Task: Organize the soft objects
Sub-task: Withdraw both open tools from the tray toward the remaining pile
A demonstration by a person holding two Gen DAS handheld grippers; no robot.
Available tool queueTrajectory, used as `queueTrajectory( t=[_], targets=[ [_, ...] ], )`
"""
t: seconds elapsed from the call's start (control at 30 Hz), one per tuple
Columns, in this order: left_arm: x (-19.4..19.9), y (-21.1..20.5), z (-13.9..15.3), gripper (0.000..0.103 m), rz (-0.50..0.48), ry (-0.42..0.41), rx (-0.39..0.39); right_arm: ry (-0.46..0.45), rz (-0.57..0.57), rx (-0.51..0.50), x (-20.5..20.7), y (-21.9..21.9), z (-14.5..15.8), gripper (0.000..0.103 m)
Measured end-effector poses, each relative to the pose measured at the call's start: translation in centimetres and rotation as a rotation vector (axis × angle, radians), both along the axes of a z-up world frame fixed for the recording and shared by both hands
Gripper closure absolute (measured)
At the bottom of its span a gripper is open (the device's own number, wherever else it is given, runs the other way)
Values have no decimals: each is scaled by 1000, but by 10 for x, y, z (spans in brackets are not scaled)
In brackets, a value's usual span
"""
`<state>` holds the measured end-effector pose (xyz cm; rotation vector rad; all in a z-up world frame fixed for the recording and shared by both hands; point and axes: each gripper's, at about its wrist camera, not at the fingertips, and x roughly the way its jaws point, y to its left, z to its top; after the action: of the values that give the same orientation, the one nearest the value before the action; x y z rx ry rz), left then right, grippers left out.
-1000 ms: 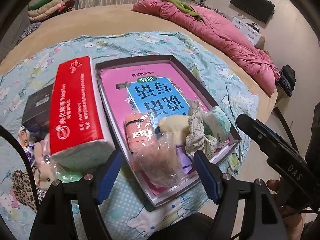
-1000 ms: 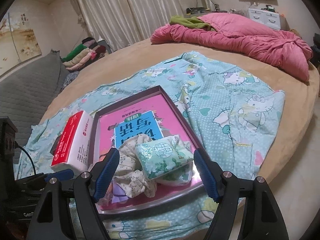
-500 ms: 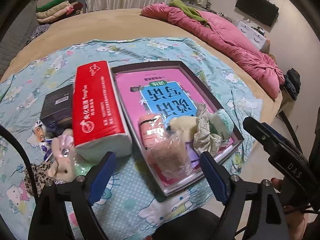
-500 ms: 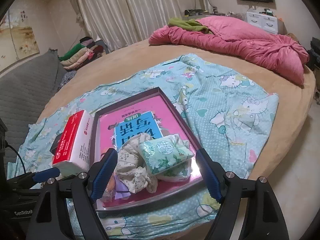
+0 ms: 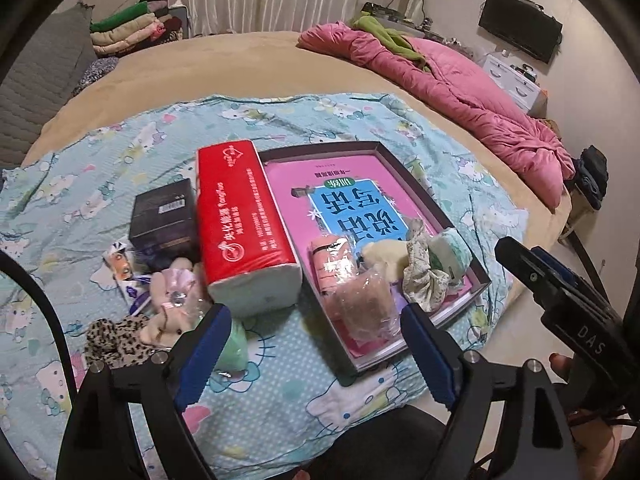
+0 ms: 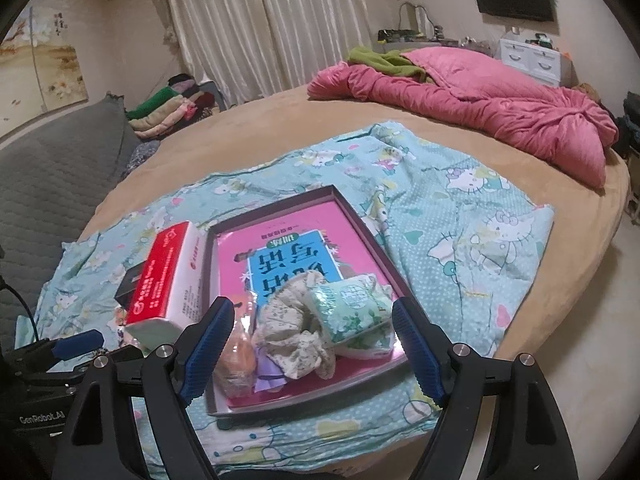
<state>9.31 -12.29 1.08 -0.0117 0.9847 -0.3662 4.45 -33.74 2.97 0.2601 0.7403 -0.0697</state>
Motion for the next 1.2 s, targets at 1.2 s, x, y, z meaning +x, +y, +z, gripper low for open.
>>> queueTrajectory(
  t=[1.2],
  targets=[
    [-31,112,31,17,170,-24,-14,-42,232,0,-14,121,41,20]
  ],
)
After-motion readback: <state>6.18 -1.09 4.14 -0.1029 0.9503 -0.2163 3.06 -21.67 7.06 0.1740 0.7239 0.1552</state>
